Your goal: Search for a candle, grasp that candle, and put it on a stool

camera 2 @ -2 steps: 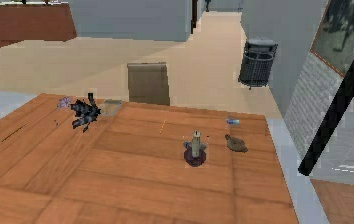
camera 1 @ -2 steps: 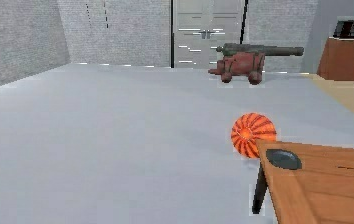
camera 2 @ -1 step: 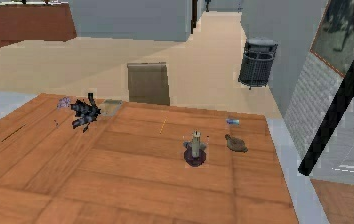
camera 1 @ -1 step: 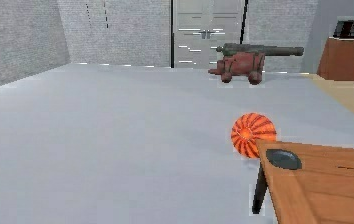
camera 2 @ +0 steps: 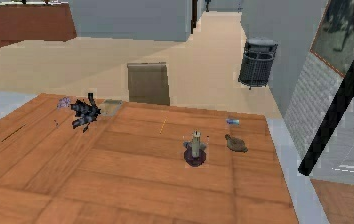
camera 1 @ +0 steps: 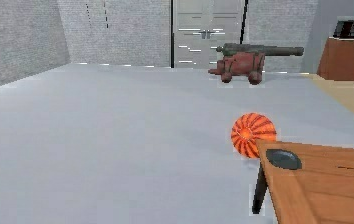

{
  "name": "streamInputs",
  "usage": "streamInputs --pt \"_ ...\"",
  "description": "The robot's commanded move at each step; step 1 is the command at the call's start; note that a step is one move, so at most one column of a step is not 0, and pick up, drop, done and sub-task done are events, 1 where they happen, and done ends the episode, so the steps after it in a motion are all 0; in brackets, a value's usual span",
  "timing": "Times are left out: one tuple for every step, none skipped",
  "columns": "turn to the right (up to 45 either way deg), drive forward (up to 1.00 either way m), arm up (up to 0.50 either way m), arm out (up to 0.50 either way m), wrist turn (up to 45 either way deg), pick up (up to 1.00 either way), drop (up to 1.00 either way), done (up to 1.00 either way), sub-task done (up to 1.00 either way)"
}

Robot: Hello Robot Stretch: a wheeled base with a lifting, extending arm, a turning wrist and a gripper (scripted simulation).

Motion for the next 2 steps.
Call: streamInputs --pt "0.0 0.00 0.00 0.44 0.0 0.00 0.00 0.00 0.00" --pt "0.0 0.00 0.00 0.00 45.0 0.00 0.00 0.00 0.00"
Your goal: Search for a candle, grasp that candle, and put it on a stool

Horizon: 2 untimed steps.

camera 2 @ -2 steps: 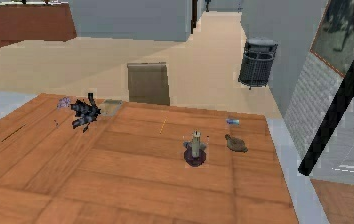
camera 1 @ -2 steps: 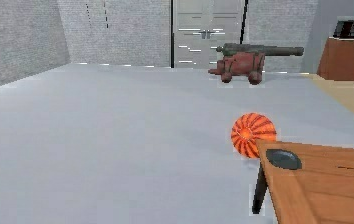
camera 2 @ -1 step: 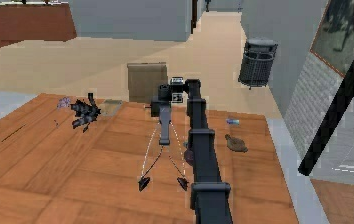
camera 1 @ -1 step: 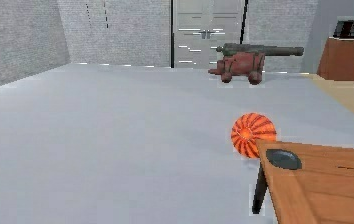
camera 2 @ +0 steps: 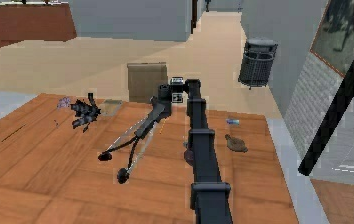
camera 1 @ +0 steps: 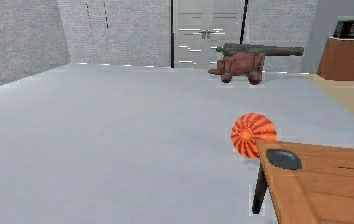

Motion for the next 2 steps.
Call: streamInputs --pt "0.0 0.00 0.00 0.00 45.0 0.00 0.00 0.00 0.00" --pt "0.0 0.00 0.00 0.00 45.0 0.00 0.00 0.00 0.00"
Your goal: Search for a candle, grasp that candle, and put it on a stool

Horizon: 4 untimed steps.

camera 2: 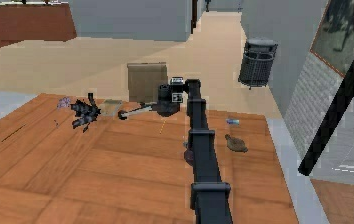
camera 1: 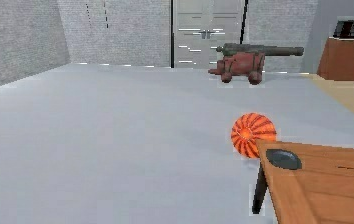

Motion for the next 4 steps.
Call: streamInputs --pt "0.0 0.00 0.00 0.00 45.0 0.00 0.00 0.00 0.00" --pt "0.0 0.00 0.00 0.00 33.0 0.00 0.00 0.00 0.00" --pt "0.0 0.00 -0.30 0.00 0.0 0.00 0.00 0.00 0.00" --pt "0.0 0.00 0.00 0.00 0.0 1.00 0.00 0.00 0.00"
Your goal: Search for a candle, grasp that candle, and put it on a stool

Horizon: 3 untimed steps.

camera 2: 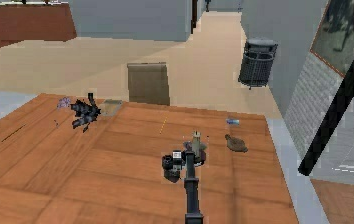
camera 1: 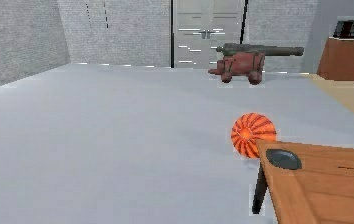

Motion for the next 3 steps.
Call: streamInputs --pt "0.0 0.00 0.10 0.00 0.0 0.00 0.00 0.00 0.00" --pt "0.0 0.00 0.32 0.00 0.0 0.00 0.00 0.00 0.00" --pt "0.0 0.00 0.00 0.00 -45.0 0.00 0.00 0.00 0.00"
